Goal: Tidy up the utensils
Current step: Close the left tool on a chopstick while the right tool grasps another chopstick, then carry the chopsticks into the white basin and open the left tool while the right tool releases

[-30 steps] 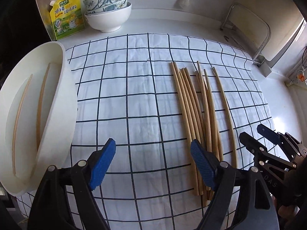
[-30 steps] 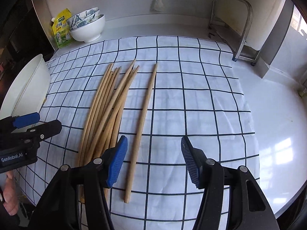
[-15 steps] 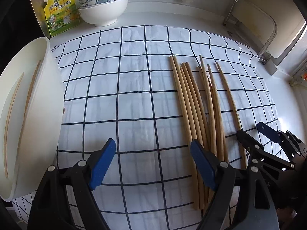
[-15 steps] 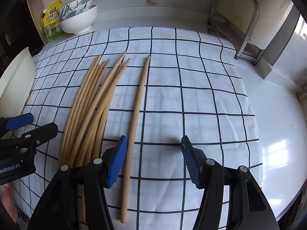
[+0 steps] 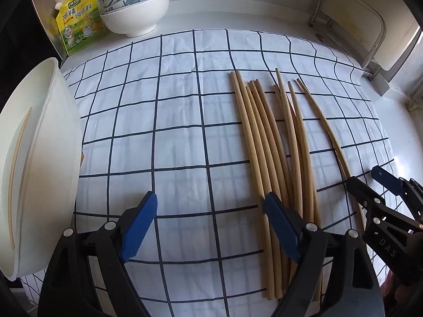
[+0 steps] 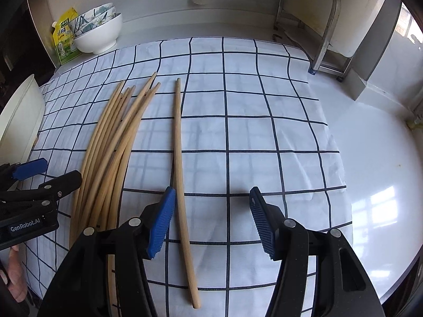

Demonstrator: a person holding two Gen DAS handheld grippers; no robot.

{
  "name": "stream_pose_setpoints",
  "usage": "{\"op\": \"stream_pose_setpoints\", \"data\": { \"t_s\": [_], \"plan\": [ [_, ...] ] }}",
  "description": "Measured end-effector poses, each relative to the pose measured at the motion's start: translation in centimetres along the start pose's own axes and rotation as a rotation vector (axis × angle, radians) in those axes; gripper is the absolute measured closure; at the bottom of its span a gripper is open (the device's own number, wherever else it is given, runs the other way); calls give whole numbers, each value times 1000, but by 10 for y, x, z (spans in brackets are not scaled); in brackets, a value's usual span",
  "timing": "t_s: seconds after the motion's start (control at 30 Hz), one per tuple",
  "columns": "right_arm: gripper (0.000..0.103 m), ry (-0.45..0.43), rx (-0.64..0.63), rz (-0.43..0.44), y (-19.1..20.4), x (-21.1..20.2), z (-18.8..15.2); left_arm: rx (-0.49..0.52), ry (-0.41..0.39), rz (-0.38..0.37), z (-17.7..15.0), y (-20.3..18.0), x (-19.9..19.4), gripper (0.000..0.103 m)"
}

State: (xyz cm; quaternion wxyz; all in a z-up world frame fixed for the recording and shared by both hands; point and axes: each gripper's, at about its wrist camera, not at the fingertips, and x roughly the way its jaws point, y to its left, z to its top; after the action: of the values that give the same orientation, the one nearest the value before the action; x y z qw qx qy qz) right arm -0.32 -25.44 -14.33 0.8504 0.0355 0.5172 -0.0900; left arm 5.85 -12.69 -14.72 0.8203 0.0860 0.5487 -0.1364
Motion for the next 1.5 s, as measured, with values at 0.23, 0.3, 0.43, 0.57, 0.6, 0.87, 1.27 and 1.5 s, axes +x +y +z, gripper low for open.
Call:
{"op": "stream_pose_setpoints", "data": {
  "t_s": [0.23, 0.3, 0.43, 0.57, 0.6, 0.87, 1.27, 1.5],
  "plan": [
    [47, -4, -1, 3, 2, 1, 2, -4, 18, 64, -2, 8, 5, 19],
    [47, -7, -4, 2, 2, 1, 2, -4, 13, 77, -4, 13, 4, 19],
    [47, -12, -12, 1, 4, 4, 6, -10, 7, 76, -2, 18, 6, 19],
    [47, -14, -18, -14, 6, 8, 10, 6, -5, 73, 3, 12, 7, 19],
    [47, -16, -20, -18, 7, 9, 10, 8, -7, 71, 3, 10, 8, 19],
    [60, -42, -54, 5, 16, 13, 15, 40, -27, 34, 10, -15, 4, 77],
    [97, -19, -12, 112, 16, 4, 14, 24, 7, -44, 7, -8, -3, 96],
    [97, -35, 31, 127, 9, -18, 12, 16, -11, -75, 7, 3, -24, 96]
  ]
}}
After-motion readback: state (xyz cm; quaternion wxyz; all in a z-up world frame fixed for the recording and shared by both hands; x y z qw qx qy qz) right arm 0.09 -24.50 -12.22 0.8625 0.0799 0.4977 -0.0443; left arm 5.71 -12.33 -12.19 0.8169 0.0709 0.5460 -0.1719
